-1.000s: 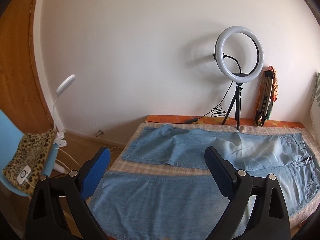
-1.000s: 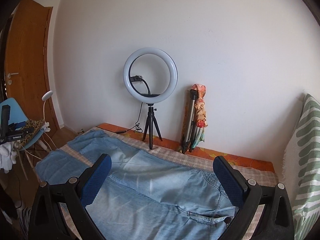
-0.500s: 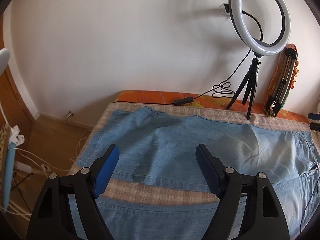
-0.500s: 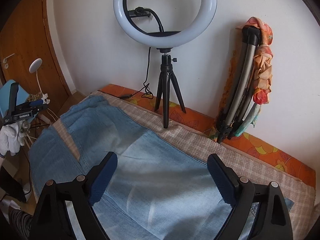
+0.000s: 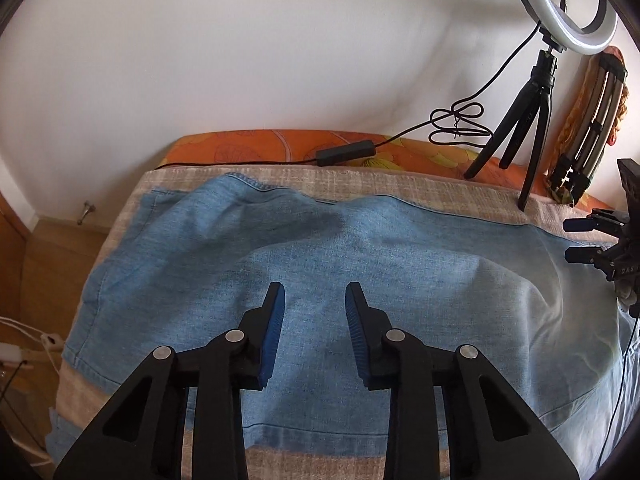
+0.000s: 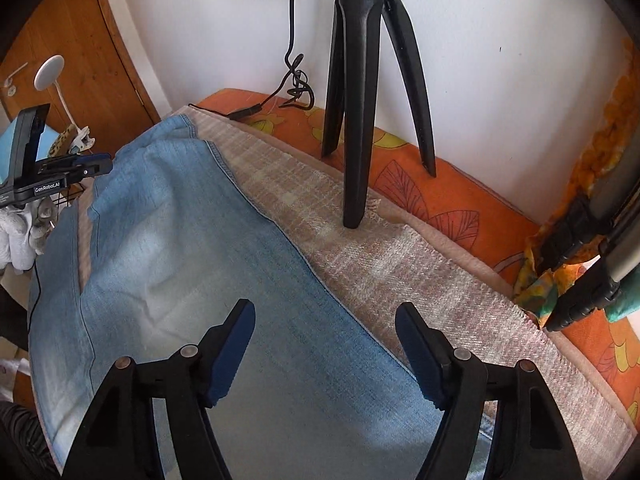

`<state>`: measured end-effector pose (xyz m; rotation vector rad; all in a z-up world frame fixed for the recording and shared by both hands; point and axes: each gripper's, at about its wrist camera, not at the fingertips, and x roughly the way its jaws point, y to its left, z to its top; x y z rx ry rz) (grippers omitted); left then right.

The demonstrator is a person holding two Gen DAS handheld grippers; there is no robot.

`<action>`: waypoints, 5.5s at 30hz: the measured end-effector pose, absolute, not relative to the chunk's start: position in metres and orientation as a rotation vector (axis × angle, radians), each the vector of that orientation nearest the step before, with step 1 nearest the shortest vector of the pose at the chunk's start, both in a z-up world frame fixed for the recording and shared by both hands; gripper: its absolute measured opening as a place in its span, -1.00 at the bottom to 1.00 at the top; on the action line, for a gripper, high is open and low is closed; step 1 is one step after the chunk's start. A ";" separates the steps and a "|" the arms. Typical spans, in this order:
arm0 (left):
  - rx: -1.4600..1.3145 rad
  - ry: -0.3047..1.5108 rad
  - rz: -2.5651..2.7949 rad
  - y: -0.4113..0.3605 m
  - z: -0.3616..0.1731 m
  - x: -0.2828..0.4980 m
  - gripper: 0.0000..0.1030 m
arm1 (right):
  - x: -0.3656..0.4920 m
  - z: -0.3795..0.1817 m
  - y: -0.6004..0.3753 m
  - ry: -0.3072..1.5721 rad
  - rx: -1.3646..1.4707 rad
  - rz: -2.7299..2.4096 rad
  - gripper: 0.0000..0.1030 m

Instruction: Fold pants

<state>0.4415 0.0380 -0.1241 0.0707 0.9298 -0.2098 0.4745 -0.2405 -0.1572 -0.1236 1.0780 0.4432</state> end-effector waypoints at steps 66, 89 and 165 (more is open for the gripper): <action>-0.376 0.789 -0.011 0.133 -0.057 0.460 -0.95 | 0.296 -0.043 -0.145 0.803 -0.485 0.483 -1.00; -0.457 0.797 -0.024 0.168 -0.082 0.308 -0.95 | 0.349 -0.110 -0.138 1.001 -0.720 0.550 0.21; -0.600 0.712 0.089 0.276 -0.163 0.186 -0.79 | 0.392 -0.108 0.148 1.057 -0.302 0.841 0.12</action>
